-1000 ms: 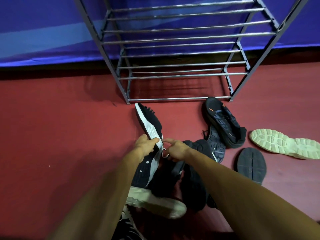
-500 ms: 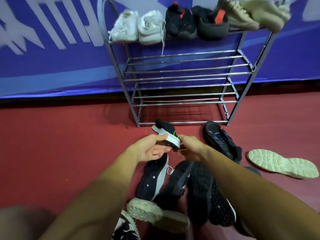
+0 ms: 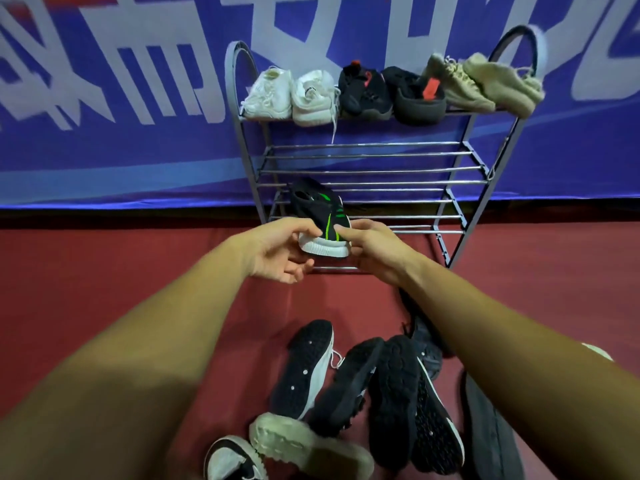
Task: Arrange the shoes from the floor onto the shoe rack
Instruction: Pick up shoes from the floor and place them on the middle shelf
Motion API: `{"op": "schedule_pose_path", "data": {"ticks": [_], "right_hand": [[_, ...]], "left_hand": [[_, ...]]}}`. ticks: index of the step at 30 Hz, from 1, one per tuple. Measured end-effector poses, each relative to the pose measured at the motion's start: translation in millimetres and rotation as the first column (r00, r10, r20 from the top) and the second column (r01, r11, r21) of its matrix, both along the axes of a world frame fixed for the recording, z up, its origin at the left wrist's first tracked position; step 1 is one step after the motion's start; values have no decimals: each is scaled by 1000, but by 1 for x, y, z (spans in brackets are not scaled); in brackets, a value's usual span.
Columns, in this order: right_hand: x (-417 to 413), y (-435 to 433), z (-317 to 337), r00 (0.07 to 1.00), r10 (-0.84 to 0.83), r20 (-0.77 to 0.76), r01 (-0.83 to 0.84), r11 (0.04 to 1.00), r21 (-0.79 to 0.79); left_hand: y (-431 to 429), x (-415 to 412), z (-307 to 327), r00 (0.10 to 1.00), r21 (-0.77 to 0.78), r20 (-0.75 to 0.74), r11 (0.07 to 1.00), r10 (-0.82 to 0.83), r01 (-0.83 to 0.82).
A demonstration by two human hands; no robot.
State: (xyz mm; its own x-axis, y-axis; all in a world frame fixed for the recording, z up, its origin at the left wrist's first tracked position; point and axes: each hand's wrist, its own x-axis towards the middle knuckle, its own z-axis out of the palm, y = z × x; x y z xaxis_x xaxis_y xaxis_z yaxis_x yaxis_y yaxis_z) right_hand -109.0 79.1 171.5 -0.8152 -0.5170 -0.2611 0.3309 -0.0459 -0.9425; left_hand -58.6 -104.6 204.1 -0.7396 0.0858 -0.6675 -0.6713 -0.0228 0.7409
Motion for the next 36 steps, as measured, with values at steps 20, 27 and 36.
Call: {"op": "schedule_pose_path", "data": {"ticks": [20,27,36], "right_hand": [[-96,-95,-8,988,-131,83,129,991,35],[-131,-127,-27,966,-225,126,233,971,-51],[-146,-162,-40,962,-249,109,261,959,-107]], "left_hand": [[-71,-101,-15,895,-44,-189,907,405,-420],[-81,-132,-33,811,-10,-234,833,536,-554],[-103,-144,-50,752,71,-170,769,637,-635]]}}
